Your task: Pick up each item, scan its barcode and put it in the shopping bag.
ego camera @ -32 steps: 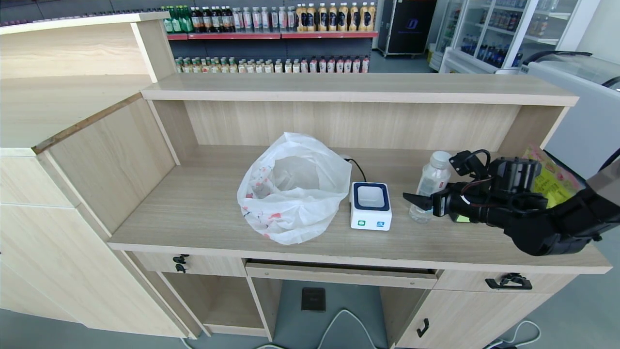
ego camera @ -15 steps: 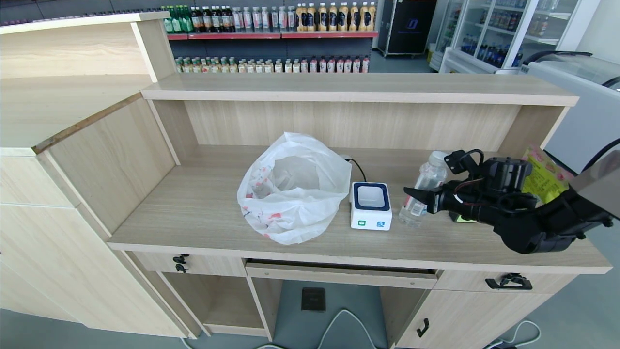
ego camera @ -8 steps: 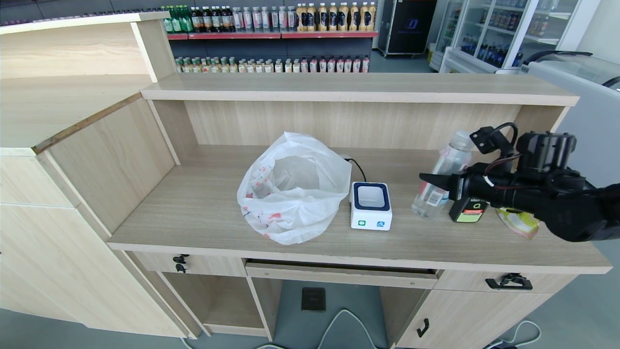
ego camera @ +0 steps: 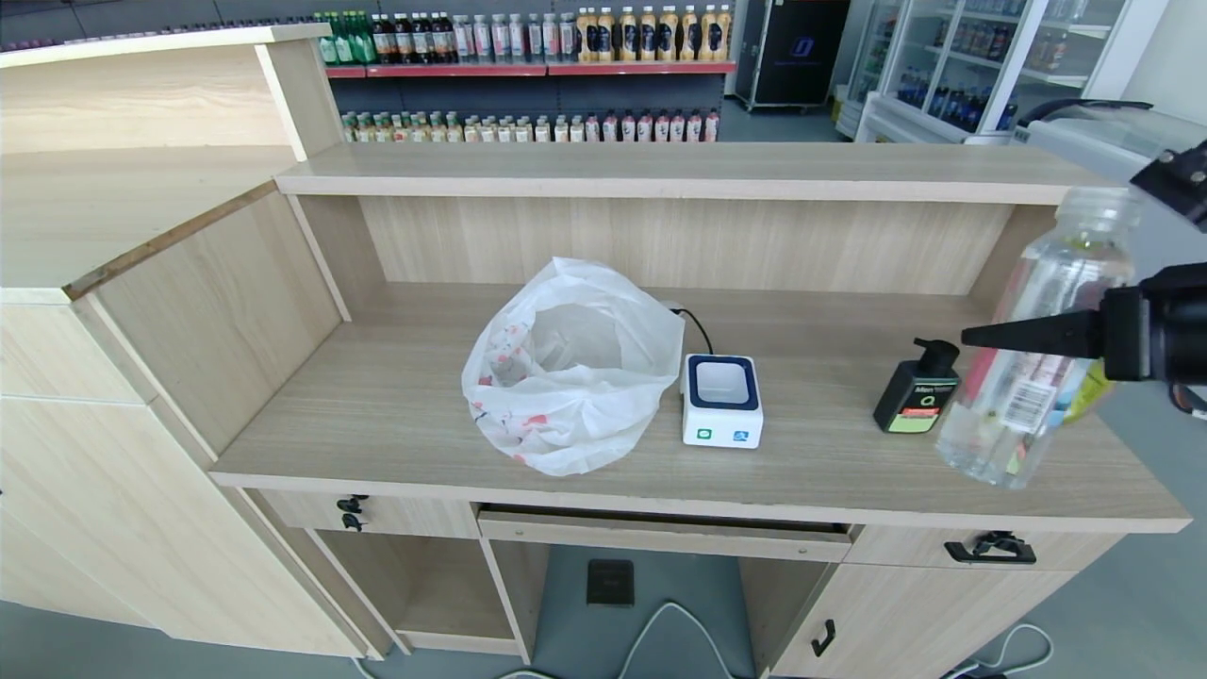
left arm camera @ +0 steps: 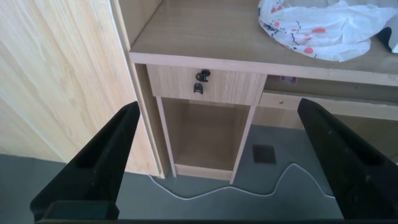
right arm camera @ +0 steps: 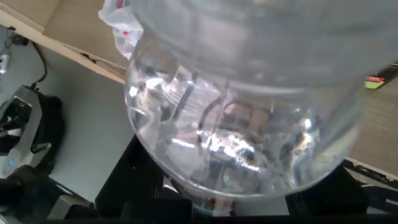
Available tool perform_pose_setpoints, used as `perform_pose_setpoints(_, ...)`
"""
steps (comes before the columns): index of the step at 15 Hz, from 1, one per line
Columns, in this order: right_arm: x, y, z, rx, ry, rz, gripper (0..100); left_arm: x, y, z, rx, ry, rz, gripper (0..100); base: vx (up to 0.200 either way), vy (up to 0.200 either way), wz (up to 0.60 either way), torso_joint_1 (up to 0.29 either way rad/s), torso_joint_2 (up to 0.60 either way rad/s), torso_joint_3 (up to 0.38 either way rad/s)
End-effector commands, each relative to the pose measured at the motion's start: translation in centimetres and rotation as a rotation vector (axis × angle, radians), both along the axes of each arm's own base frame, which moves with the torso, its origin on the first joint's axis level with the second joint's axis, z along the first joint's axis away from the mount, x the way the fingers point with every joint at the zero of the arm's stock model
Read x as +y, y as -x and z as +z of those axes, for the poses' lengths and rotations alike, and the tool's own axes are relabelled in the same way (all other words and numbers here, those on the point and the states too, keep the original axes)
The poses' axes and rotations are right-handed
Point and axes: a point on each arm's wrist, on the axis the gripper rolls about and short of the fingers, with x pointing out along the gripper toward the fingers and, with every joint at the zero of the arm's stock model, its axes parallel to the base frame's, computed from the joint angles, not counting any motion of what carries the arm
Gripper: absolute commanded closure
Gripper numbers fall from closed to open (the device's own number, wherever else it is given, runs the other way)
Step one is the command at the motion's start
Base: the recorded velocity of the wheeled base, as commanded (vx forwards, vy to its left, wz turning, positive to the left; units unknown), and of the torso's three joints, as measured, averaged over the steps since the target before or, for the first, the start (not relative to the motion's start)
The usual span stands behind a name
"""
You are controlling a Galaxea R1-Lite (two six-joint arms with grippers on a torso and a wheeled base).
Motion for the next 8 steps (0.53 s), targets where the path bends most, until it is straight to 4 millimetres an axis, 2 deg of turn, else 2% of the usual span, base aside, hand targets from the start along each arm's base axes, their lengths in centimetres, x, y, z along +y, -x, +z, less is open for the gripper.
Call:
perform_pose_setpoints(1, 0.5, 7.4, 5.9, -0.164, -0.017, 0.059, 100, 0.0, 0.0, 0.0, 0.000, 0.000, 0.001, 0, 0.000, 0.000, 0.00, 0.000, 0.00, 0.000)
perform_pose_setpoints(3, 1.2, 11.1, 8.1, -0.135, -0.074, 0.159, 100, 0.0, 0.0, 0.0, 0.000, 0.000, 0.001, 0, 0.000, 0.000, 0.00, 0.000, 0.00, 0.000)
perform_pose_setpoints(5, 1.7, 14.1, 9.3, -0.118, -0.116, 0.267, 100, 0.0, 0.0, 0.0, 0.000, 0.000, 0.001, 0, 0.000, 0.000, 0.00, 0.000, 0.00, 0.000)
perform_pose_setpoints(8, 1.6, 16.2, 10.3, -0.147, -0.136, 0.353, 100, 0.0, 0.0, 0.0, 0.000, 0.000, 0.001, 0, 0.000, 0.000, 0.00, 0.000, 0.00, 0.000)
